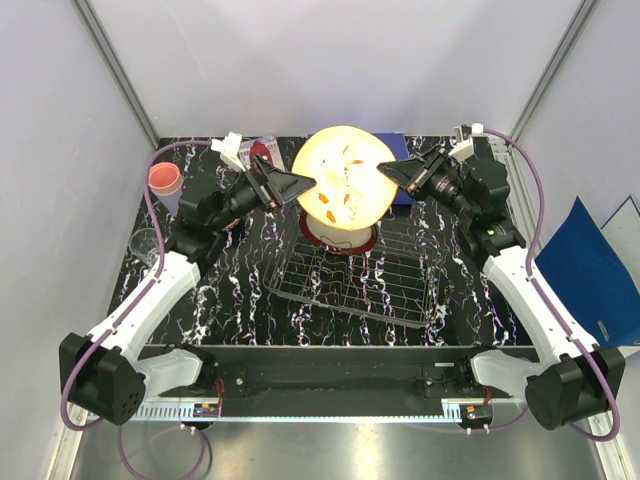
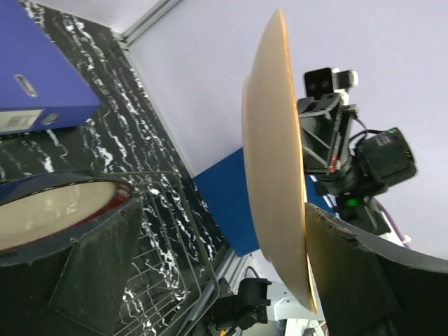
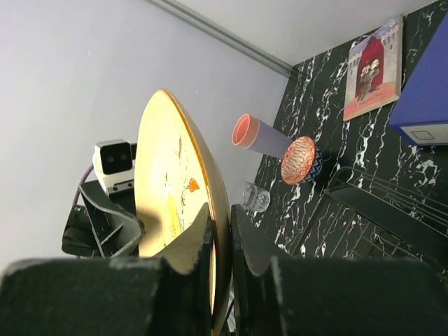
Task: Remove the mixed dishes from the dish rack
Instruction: Place the plate at the center of the board.
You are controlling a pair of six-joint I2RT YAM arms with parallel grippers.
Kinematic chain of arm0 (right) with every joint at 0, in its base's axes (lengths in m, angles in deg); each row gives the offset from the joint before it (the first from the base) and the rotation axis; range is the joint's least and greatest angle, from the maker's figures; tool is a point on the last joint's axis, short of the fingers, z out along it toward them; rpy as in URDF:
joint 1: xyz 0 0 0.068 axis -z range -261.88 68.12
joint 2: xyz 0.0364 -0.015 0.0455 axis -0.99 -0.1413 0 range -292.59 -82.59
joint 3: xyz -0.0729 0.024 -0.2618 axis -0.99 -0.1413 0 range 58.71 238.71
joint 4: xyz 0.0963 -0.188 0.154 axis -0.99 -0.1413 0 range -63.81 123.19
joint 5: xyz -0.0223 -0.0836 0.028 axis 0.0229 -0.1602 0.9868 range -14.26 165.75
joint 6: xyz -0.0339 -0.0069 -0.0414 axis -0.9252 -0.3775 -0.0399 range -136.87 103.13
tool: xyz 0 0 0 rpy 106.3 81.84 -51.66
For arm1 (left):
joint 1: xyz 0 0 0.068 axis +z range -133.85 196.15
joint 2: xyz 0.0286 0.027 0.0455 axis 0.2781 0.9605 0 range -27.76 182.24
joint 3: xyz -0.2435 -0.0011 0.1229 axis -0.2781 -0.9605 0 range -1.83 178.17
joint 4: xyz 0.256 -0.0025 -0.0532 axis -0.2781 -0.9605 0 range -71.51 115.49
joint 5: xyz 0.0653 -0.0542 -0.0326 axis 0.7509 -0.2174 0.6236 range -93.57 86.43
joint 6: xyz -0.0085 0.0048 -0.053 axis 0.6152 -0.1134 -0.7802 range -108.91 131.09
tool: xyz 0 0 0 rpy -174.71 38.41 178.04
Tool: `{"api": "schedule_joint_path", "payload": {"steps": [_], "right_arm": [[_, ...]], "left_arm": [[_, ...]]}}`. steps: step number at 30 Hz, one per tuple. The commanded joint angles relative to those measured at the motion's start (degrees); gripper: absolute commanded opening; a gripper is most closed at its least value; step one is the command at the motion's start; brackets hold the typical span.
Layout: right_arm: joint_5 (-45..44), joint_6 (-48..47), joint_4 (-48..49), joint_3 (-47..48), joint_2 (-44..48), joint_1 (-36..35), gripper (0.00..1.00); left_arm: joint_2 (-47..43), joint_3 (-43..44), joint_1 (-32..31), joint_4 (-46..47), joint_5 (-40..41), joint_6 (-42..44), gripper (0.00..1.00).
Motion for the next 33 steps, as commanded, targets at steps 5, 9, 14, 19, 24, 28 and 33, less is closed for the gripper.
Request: {"api": "schedule_joint_path", "payload": {"steps": [5, 9, 14, 19, 24, 28, 33], "right_arm": [[3.3, 2.4, 8.3, 0.5, -0.4, 0.2, 0.00], [2.3, 0.6, 5.3, 0.1, 0.0, 0.2, 0.00], [1.9, -1.0, 2.6, 0.0, 0.1, 0.1, 0.00], [0.4, -3.1, 0.0, 0.1, 1.1, 0.1, 0.00], [-1.1, -5.5, -3.9, 1.2, 2.0, 0.1, 0.25], [-2.5, -6.6, -8.5, 2.7, 2.4, 0.2, 0.64], [-5.2, -8.6, -12.3, 3.0, 4.0, 0.1, 0.74]], "left_arm": [[1.3, 2.0, 0.1, 7.4, -4.1, -2.2, 0.55], [1.8, 2.3, -0.1, 6.5, -4.1, -1.9, 0.28], [4.3, 3.2, -1.5, 5.9, -5.4, -1.7, 0.00], [5.7, 4.9, -2.9, 3.0, -5.0, -0.4, 0.00], [5.3, 6.7, -2.9, 0.2, -2.5, 0.7, 0.00], [7.4, 9.1, -2.9, -1.2, -2.2, 0.5, 0.00], [10.2, 10.8, -2.9, 0.4, -2.9, -1.6, 0.00]]}}
